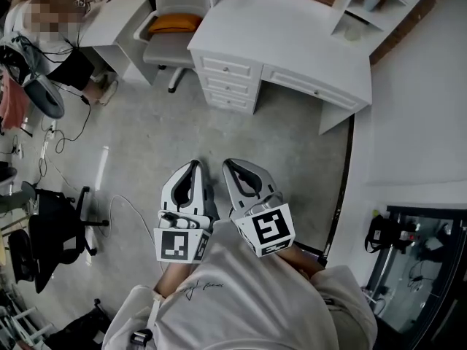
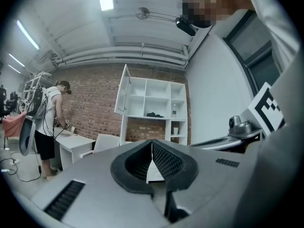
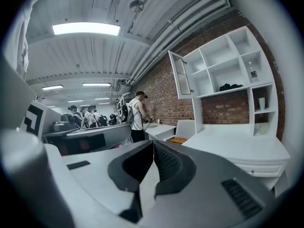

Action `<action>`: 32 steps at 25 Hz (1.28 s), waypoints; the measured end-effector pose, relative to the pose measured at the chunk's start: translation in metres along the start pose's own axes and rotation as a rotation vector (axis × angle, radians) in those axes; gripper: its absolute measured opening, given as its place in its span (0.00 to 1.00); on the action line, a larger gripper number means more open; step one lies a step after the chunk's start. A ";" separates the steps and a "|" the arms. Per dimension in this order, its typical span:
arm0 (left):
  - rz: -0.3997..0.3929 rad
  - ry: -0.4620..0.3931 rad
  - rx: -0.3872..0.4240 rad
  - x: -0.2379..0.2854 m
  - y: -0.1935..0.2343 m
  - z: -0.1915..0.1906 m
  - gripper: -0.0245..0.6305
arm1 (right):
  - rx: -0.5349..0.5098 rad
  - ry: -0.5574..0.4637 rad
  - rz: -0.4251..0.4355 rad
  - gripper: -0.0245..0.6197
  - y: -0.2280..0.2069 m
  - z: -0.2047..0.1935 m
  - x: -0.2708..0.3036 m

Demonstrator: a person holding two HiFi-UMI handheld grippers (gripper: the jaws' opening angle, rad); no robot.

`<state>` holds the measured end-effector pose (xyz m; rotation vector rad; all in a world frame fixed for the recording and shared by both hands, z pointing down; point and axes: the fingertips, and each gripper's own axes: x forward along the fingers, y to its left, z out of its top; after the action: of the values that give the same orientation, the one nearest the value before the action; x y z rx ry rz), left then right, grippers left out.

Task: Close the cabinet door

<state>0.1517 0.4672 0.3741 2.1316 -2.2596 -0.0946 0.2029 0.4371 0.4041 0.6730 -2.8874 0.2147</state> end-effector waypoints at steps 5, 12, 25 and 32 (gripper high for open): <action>-0.009 -0.074 -0.073 0.018 0.031 0.015 0.06 | -0.016 0.013 0.017 0.08 -0.004 0.010 0.030; -0.021 -0.030 -0.074 0.052 0.078 0.014 0.06 | -0.018 0.025 0.022 0.08 -0.010 0.022 0.090; -0.115 -0.027 -0.059 0.136 0.189 0.048 0.06 | -0.038 -0.012 -0.025 0.08 -0.010 0.080 0.224; -0.185 -0.039 -0.029 0.172 0.243 0.060 0.06 | -0.082 -0.033 -0.066 0.08 -0.011 0.108 0.292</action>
<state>-0.1047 0.3110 0.3277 2.3382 -2.0619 -0.1743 -0.0646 0.2844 0.3571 0.7626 -2.8809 0.0768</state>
